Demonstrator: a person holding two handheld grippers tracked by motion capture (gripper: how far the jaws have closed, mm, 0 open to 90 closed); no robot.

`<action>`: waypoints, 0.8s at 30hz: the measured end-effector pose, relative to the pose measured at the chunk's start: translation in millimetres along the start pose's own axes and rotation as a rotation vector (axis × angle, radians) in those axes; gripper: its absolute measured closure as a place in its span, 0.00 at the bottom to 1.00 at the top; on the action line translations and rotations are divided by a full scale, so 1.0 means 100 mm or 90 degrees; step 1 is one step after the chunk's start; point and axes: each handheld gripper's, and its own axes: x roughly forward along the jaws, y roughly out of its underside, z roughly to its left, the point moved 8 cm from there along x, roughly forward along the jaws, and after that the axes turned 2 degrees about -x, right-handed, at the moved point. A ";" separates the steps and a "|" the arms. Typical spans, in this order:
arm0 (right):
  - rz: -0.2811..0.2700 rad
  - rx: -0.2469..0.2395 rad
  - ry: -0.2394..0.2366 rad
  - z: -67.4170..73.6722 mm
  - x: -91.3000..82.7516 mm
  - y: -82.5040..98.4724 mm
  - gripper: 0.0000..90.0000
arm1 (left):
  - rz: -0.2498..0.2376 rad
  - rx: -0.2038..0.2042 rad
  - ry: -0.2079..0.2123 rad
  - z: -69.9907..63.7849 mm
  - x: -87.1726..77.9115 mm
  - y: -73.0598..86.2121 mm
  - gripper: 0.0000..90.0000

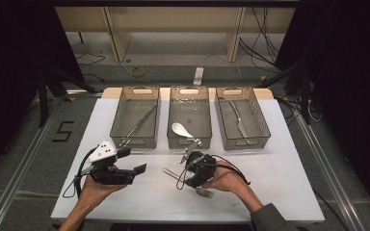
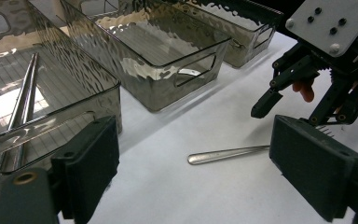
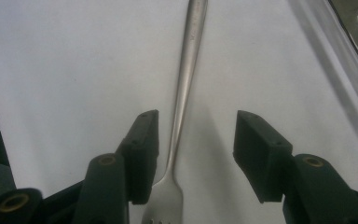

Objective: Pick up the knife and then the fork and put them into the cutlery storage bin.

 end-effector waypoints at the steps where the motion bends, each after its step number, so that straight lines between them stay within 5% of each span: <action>1: 0.000 -0.005 0.000 0.00 0.00 0.00 0.58 | 0.001 0.001 0.000 0.00 0.00 0.00 0.17; 24: 0.035 -0.030 -0.016 0.07 0.17 0.05 0.75 | 0.002 -0.004 0.001 0.01 0.00 0.00 0.17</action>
